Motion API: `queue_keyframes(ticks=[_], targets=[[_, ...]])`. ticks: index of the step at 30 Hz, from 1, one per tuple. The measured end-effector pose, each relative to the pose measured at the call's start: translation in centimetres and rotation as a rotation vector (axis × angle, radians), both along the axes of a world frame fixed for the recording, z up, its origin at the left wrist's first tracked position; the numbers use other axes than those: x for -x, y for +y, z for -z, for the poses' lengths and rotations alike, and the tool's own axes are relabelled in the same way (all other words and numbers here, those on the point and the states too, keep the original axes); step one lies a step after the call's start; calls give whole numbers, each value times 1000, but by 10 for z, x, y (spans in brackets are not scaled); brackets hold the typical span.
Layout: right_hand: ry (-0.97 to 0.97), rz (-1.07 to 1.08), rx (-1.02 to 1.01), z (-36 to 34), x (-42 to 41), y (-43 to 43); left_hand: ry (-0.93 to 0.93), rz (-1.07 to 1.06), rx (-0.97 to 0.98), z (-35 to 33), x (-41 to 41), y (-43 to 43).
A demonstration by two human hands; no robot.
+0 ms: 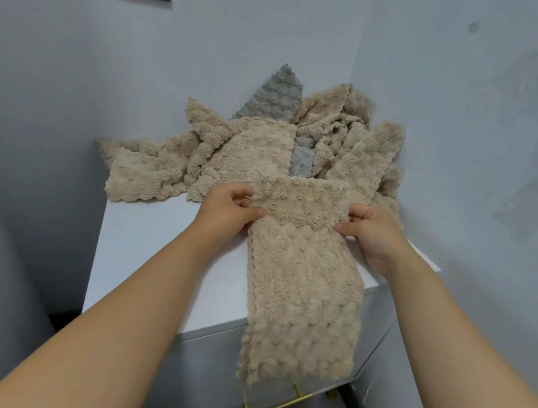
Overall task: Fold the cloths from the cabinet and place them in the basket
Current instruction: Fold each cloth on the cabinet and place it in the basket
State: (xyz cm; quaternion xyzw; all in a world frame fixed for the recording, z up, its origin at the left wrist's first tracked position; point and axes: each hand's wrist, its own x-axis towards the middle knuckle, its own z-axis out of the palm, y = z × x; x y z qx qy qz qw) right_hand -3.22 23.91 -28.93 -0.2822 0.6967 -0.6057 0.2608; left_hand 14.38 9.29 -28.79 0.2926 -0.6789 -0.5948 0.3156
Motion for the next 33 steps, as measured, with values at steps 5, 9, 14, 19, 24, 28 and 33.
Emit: queue_keyframes(ticks=[5, 9, 14, 19, 24, 28, 33], targets=[[23, 0, 6, -1, 1, 3, 22, 55, -63, -1, -6, -7], [19, -75, 34, 0, 2, 5, 21, 188, 12, -2, -11, -11], [110, -12, 39, 4, -2, 3, -67, 192, 102, 3, -8, -14], [37, -38, 53, 0, -5, 3, -70, 215, 92, 2, -8, -7], [45, -140, 13, -3, -15, 8, -144, 220, 243, 3, -2, 3], [301, -259, -240, -8, -17, 11, -276, 291, 364, 2, -2, 0], [409, -259, -297, -7, -10, 11, -408, 361, 503, -3, -4, -6]])
